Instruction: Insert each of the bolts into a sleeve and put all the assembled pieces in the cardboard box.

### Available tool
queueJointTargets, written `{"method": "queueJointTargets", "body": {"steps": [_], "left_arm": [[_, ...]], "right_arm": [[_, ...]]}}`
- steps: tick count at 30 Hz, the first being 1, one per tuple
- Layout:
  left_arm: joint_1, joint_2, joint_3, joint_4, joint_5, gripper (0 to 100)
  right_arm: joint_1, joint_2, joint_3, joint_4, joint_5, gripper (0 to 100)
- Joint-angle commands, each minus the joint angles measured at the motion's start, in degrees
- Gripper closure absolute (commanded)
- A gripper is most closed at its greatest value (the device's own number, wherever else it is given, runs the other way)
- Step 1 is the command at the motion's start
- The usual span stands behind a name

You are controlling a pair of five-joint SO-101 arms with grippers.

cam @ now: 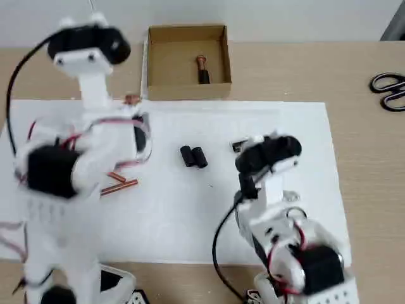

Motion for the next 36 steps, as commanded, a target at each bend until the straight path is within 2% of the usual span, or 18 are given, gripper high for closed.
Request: {"method": "queueJointTargets", "body": {"steps": [1, 11, 16, 21, 30, 36], "left_arm": [[0.4, -12.5, 10.4, -7.3, -0.2, 99], [0.4, -45.3, 48.6, -28.9, -0.3, 99], [3.3, -57.9, 60.8, -35.8, -0.4, 99], [11.3, -64.4, 66.1, -37.4, 0.0, 99], [18.9, -65.1, 67.6, -40.2, 3.7, 99], [19.7, -65.5, 67.1, -42.6, 3.7, 99]], "right_arm": [[-1.7, -7.3, 2.4, -1.5, 0.4, 99.5], [-2.0, -17.2, 8.7, -1.5, 0.2, 99.5], [-2.1, -20.1, 12.7, -2.9, 0.0, 99.5], [-3.0, -24.2, 17.2, -9.4, 0.0, 99.5], [-16.9, -24.9, 19.3, -13.9, 0.1, 99.5], [-18.0, -24.8, 19.3, -14.7, 0.5, 99.5]]}}
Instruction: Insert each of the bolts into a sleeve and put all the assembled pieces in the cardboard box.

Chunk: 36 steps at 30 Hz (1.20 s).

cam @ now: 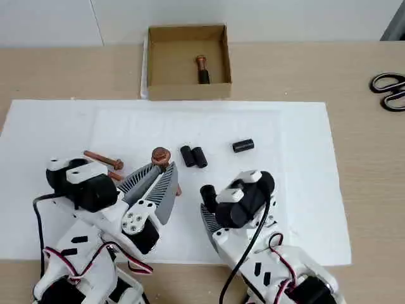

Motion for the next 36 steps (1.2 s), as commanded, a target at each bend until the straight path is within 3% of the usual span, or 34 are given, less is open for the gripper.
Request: {"method": "queueJointTargets", "body": {"steps": [1, 11, 17, 36], "left_arm": [[0.4, -0.6, -0.5, -2.2, 0.4, 99], [4.0, -0.3, -2.9, -2.3, 8.4, 99], [4.2, -0.3, -2.9, -1.9, 8.3, 99], [2.8, -0.3, 2.5, -4.4, 4.7, 99]], "right_arm": [[-0.5, -0.3, -0.1, -1.3, 0.5, 99.5], [-6.7, -0.3, 2.3, -4.6, 0.5, 99.5], [-8.4, -0.3, 2.3, -8.0, 4.2, 99.5], [-8.5, -0.4, 0.9, -8.1, 4.5, 99.5]]}}
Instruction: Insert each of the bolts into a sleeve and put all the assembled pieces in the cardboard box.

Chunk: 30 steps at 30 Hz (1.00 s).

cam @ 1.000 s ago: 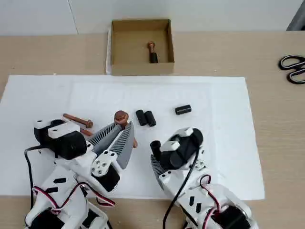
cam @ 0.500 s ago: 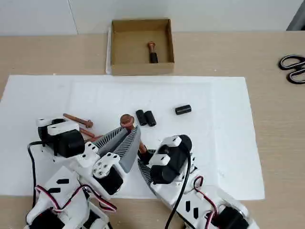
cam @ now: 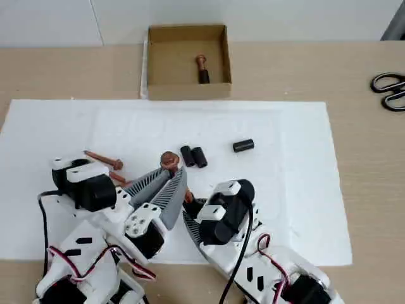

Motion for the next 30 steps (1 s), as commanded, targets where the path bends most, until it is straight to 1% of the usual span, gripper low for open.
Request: {"method": "queueJointTargets", "body": {"steps": [1, 4, 12, 16, 20, 26, 30], "left_arm": [[-1.9, 0.1, 1.8, -4.3, -0.4, 99], [-3.1, 0.1, 3.8, -7.7, -0.4, 99], [-3.0, 0.1, 4.4, -7.7, -0.4, 99], [-2.9, 0.1, 1.4, -4.0, -1.1, 99], [-2.9, 0.1, -2.1, -0.7, -1.3, 99], [-2.2, 0.2, -1.8, -0.5, -1.0, 99], [-0.2, 0.2, 0.4, -0.8, 1.7, 99]], "right_arm": [[-0.4, -0.4, -1.7, -1.5, 0.7, 99.5], [-0.4, -0.4, -2.1, -1.4, 0.7, 99.5], [-0.1, -0.4, -2.2, -1.1, 0.7, 99.5], [0.0, -0.4, -2.2, -1.0, 0.8, 99.5], [2.4, -0.4, -1.9, -1.4, 0.8, 99.5], [2.2, -0.4, -1.9, -1.5, 0.7, 99.5], [2.1, -0.4, -2.0, -1.5, 0.7, 99.5]]}}
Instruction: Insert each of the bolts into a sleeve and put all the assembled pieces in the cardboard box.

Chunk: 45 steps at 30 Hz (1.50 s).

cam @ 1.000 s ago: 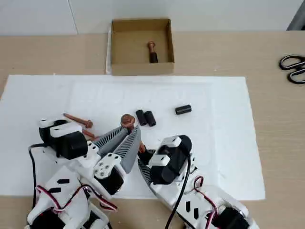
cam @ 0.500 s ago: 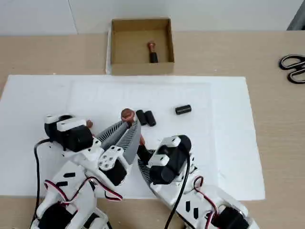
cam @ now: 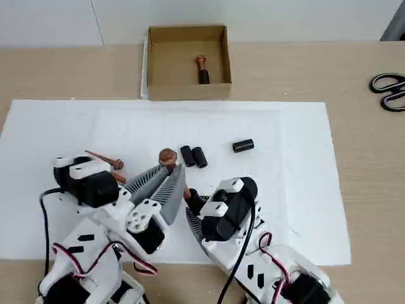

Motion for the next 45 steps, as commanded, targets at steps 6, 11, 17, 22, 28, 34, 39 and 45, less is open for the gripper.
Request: {"method": "queueJointTargets", "body": {"steps": [6, 11, 17, 22, 28, 34, 39, 45], "left_arm": [[1.4, -0.1, 1.3, 0.0, 1.9, 99], [1.2, -0.1, 1.6, -1.0, 1.0, 99], [-1.3, -0.1, 2.2, -4.4, -2.5, 99], [-2.0, 1.1, 3.0, -3.3, -2.5, 99], [-1.8, 1.1, 2.9, -3.1, -2.2, 99], [-1.8, 1.1, 1.6, -2.5, -2.1, 99], [-1.7, 1.1, 1.3, -0.9, -2.1, 99], [1.5, 1.1, 1.1, -0.4, -1.2, 99]], "right_arm": [[0.2, -0.4, -2.4, -1.5, 0.6, 99.5], [-0.2, -0.4, -2.4, -1.5, 0.7, 99.5], [-2.7, -0.4, -2.4, -1.5, 0.7, 99.5], [-2.7, -0.4, -2.6, -1.5, 0.8, 99.5], [-2.6, -0.3, -3.8, -1.3, 0.8, 99.5], [-0.4, -0.3, -3.5, -1.5, 0.8, 99.5], [0.2, -0.3, -3.5, -1.5, 0.8, 99.5], [0.3, -0.3, -3.5, -1.5, 0.8, 99.5]]}}
